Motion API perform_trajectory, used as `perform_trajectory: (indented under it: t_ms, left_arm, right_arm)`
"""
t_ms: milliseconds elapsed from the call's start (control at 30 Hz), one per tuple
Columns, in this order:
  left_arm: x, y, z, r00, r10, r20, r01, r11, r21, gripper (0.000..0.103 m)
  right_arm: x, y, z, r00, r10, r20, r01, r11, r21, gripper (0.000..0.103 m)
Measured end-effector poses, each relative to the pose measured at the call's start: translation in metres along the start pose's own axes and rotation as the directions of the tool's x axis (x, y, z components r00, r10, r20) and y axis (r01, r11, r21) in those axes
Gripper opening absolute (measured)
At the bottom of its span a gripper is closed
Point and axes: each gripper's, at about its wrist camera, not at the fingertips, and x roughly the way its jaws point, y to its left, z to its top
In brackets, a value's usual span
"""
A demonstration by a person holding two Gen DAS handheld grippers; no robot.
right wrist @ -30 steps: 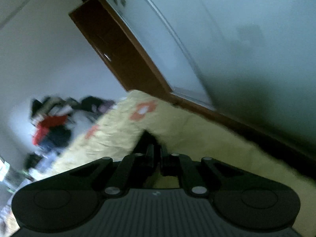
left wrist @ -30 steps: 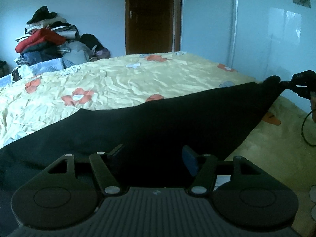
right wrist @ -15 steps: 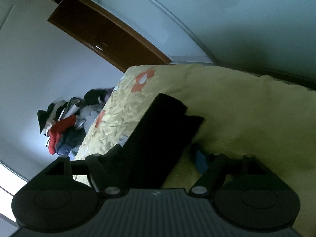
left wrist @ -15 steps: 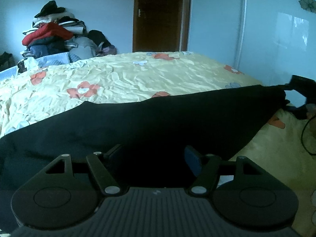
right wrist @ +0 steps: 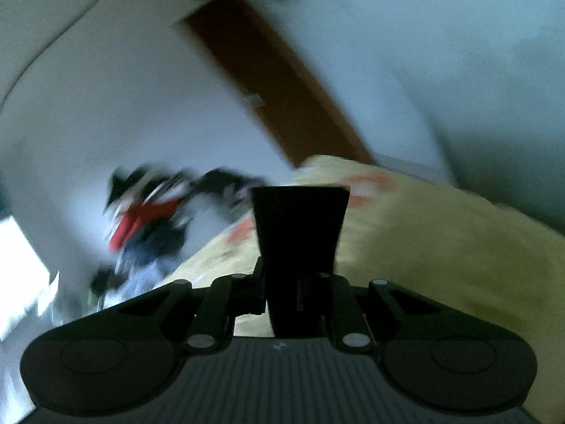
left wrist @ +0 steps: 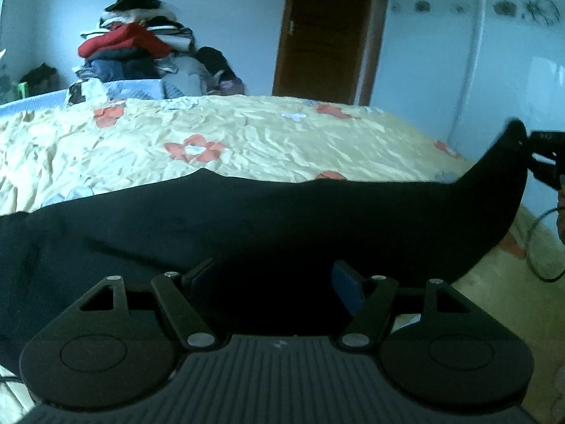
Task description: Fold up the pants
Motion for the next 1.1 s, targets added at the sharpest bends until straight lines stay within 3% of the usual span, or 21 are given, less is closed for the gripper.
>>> perform_trajectory:
  t_ms: [67, 167, 300, 400, 500, 567, 600, 633, 667, 733, 800, 833, 900, 933, 1000, 1100]
  left_arm:
    - [-0.002, 0.000, 0.000, 1.000, 0.003, 0.002, -0.003, 1.000, 0.001, 0.074]
    - [-0.005, -0.001, -0.002, 1.000, 0.022, 0.009, -0.022, 1.000, 0.022, 0.074]
    - [-0.011, 0.001, -0.005, 0.999, 0.048, 0.014, -0.048, 0.998, 0.041, 0.074]
    - [-0.014, 0.005, -0.007, 0.998, 0.064, 0.015, -0.065, 0.997, 0.037, 0.074]
    - [-0.014, 0.010, -0.006, 0.997, 0.075, 0.013, -0.075, 0.997, 0.013, 0.075]
    - [-0.015, 0.013, -0.006, 0.997, 0.075, 0.011, -0.074, 0.997, -0.009, 0.079]
    - [-0.015, 0.014, -0.006, 0.997, 0.075, 0.012, -0.075, 0.997, -0.014, 0.080]
    - [-0.016, 0.015, -0.005, 0.996, 0.086, 0.016, -0.086, 0.996, -0.016, 0.082]
    - [-0.018, 0.016, -0.005, 0.995, 0.101, 0.026, -0.101, 0.995, -0.015, 0.084]
    - [-0.020, 0.021, -0.004, 0.993, 0.110, 0.031, -0.109, 0.994, -0.025, 0.088]
    - [-0.021, 0.024, -0.003, 0.993, 0.118, 0.032, -0.117, 0.992, -0.039, 0.088]
    - [-0.022, 0.025, -0.003, 0.992, 0.119, 0.033, -0.118, 0.992, -0.043, 0.088]
    - [-0.021, 0.024, 0.000, 0.993, 0.117, 0.034, -0.115, 0.992, -0.042, 0.088]
    - [-0.020, 0.022, 0.001, 0.993, 0.111, 0.034, -0.110, 0.993, -0.036, 0.088]
    - [-0.019, 0.016, 0.003, 0.994, 0.104, 0.036, -0.104, 0.994, -0.020, 0.088]
    - [-0.015, 0.001, 0.005, 0.995, 0.094, 0.039, -0.095, 0.995, 0.024, 0.088]
  right_arm:
    - [0.006, 0.052, -0.009, 0.998, 0.051, -0.033, -0.056, 0.981, -0.186, 0.014]
    - [0.018, 0.117, -0.042, 0.985, 0.118, -0.128, -0.159, 0.907, -0.390, 0.014]
    - [0.039, 0.165, -0.101, 0.912, 0.227, -0.341, -0.359, 0.844, -0.399, 0.014]
    - [0.042, 0.194, -0.144, 0.866, 0.229, -0.445, -0.433, 0.789, -0.437, 0.014]
    - [0.043, 0.214, -0.177, 0.842, 0.187, -0.505, -0.460, 0.738, -0.494, 0.017]
    - [0.047, 0.222, -0.192, 0.822, 0.135, -0.553, -0.472, 0.704, -0.530, 0.028]
    - [0.039, 0.222, -0.198, 0.814, 0.133, -0.565, -0.486, 0.688, -0.539, 0.044]
    - [0.031, 0.224, -0.200, 0.808, 0.147, -0.570, -0.507, 0.665, -0.547, 0.054]
    - [0.024, 0.226, -0.199, 0.813, 0.139, -0.566, -0.505, 0.652, -0.566, 0.054]
    - [0.012, 0.220, -0.193, 0.791, 0.175, -0.586, -0.546, 0.634, -0.548, 0.057]
    - [0.005, 0.216, -0.176, 0.775, 0.222, -0.592, -0.574, 0.640, -0.511, 0.057]
    - [0.000, 0.210, -0.165, 0.783, 0.228, -0.579, -0.566, 0.649, -0.509, 0.057]
    - [-0.006, 0.197, -0.141, 0.835, 0.193, -0.516, -0.495, 0.672, -0.550, 0.057]
    - [-0.005, 0.188, -0.130, 0.868, 0.149, -0.475, -0.437, 0.682, -0.586, 0.057]
    - [0.007, 0.173, -0.113, 0.905, 0.052, -0.423, -0.337, 0.695, -0.635, 0.057]
    - [0.024, 0.167, -0.107, 0.902, -0.048, -0.429, -0.293, 0.662, -0.690, 0.057]
